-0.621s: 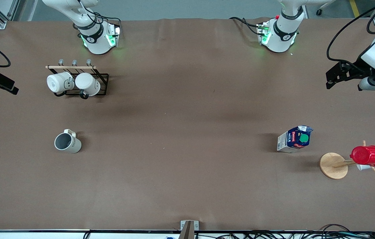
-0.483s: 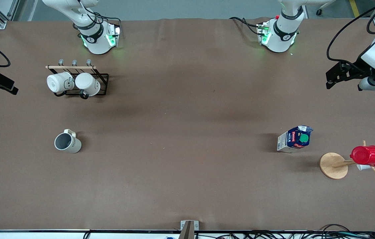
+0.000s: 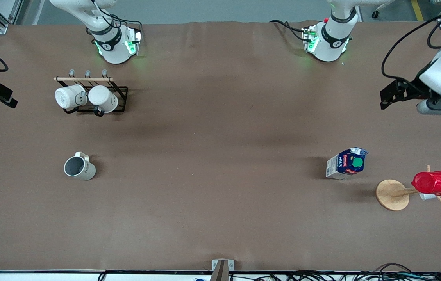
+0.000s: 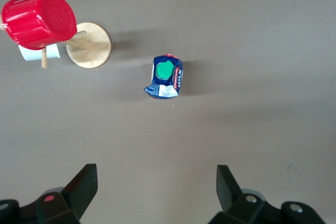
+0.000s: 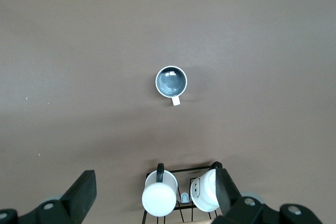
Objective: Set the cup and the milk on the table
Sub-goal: 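Reach the right gripper to the white mug while the left gripper reaches the carton, then grasp the mug rim with the right gripper while the left gripper grasps the carton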
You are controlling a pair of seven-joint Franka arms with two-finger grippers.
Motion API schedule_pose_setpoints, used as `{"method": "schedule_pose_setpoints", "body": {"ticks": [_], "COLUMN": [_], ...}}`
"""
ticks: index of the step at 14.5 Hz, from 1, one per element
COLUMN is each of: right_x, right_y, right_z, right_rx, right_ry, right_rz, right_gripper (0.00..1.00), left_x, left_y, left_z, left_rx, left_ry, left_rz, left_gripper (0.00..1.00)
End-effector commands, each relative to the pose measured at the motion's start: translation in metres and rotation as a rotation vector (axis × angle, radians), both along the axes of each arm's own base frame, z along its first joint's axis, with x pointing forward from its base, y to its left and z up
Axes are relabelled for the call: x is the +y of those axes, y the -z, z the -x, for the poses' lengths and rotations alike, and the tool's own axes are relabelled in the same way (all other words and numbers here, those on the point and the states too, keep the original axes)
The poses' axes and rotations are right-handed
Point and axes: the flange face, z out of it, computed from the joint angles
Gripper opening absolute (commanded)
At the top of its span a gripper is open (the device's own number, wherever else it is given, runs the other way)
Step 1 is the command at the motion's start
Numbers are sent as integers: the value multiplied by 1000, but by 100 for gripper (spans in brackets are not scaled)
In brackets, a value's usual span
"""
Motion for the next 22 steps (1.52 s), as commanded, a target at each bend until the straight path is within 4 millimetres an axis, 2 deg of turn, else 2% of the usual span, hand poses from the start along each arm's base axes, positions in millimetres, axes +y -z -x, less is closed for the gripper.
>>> {"method": "schedule_pose_setpoints", "body": {"ticks": [1, 2, 3, 6, 7, 9, 12, 14, 17, 18, 20, 22], "right_x": [-1, -2, -6, -25, -31, -55, -61, -62, -59, -57, -57, -56], "right_y": [14, 31, 59, 155, 183, 241, 332, 365, 397, 403, 402, 412], "right_z": [3, -4, -16, -40, -45, -53, -57, -61, -65, -64, -65, -66], "right_rx": [24, 39, 44, 3, 3, 13, 1, -22, -38, -38, -39, -45], "right_ry": [-37, -70, -109, -235, -267, -282, -273, -267, -265, -270, -271, -268], "right_rz": [-19, -19, -14, 9, 13, 25, 42, 52, 60, 61, 62, 64], "right_gripper": [100, 100, 100, 100, 100, 99, 98, 98, 93, 79, 38, 14], "left_x": [6, 6, 7, 9, 10, 13, 7, 7, 7, 7, 6, 4], "left_y": [35, 48, 61, 106, 125, 164, 206, 234, 257, 265, 270, 269], "left_z": [-26, -30, -34, -44, -49, -61, -74, -77, -73, -71, -68, -67], "left_rx": [2, 5, -3, -39, -46, -43, -32, 5, 46, 62, 76, 80], "left_ry": [-7, -7, -6, 13, 15, 13, 24, 26, 29, 31, 39, 36], "left_rz": [4, 6, 5, -40, -36, -27, -16, -15, -16, -16, -17, -17], "left_gripper": [100, 100, 100, 100, 100, 100, 100, 100, 100, 95, 72, 46]}}
